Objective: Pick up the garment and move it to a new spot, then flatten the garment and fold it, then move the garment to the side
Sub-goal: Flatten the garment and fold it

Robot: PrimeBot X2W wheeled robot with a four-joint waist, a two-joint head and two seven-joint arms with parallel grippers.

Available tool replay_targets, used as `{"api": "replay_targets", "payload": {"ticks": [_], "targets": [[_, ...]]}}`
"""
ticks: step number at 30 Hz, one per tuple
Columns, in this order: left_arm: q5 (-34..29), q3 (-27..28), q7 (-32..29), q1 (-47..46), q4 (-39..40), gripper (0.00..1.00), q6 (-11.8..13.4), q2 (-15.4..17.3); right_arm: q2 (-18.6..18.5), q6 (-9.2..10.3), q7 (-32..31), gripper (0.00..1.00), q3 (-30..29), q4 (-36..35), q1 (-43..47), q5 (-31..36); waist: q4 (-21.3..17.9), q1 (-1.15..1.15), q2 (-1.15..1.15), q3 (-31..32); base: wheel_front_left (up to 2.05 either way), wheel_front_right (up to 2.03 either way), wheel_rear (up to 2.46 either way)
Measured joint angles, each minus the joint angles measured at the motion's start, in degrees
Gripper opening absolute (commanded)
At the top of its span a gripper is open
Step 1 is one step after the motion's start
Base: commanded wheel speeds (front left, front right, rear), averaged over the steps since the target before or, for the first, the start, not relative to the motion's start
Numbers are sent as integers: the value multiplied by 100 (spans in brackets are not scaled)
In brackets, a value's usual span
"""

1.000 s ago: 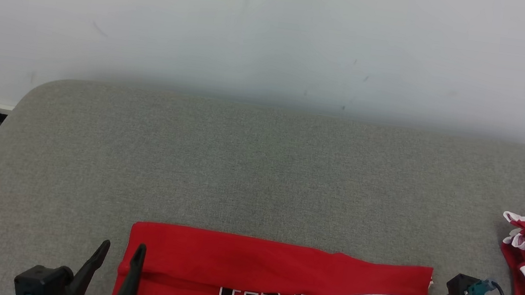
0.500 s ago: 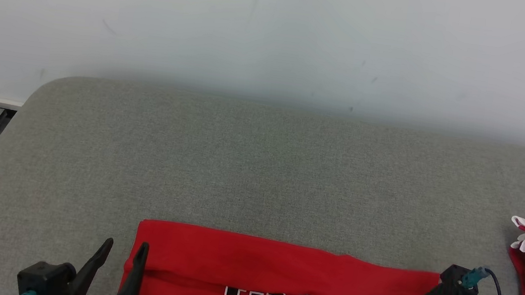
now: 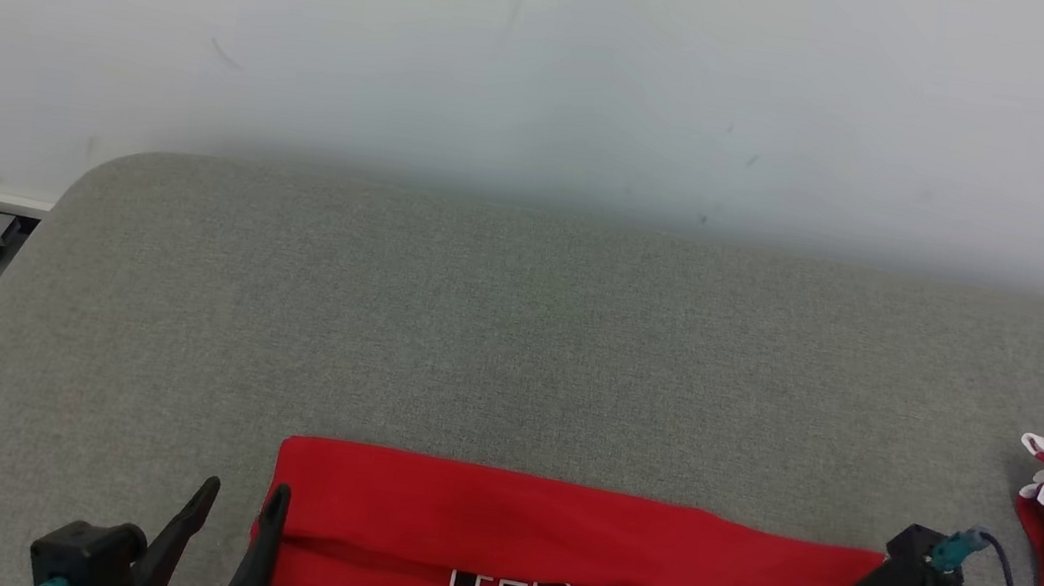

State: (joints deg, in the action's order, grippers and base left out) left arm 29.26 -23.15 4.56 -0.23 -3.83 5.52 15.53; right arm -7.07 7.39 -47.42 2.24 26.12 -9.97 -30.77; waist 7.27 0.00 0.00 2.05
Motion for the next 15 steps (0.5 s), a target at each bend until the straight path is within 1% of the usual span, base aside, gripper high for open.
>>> {"api": "replay_targets", "payload": {"ticks": [8, 13, 15], "targets": [[29, 58, 52, 120, -26, 100, 2, 2, -702, -1, -89, 0, -393, -377, 173, 12, -107, 0, 0, 66, 0, 0, 0], [36, 41, 53, 146, -33, 100, 2, -22, -1148, -1, -208, 0, -659, -792, 266, 47, -209, 0, 0, 104, 0, 0, 0], [36, 13, 53, 146, -35, 100, 2, -38, -1305, -1, -245, 0, -858, -1006, 279, 82, -243, 0, 0, 120, 0, 0, 0]]}}
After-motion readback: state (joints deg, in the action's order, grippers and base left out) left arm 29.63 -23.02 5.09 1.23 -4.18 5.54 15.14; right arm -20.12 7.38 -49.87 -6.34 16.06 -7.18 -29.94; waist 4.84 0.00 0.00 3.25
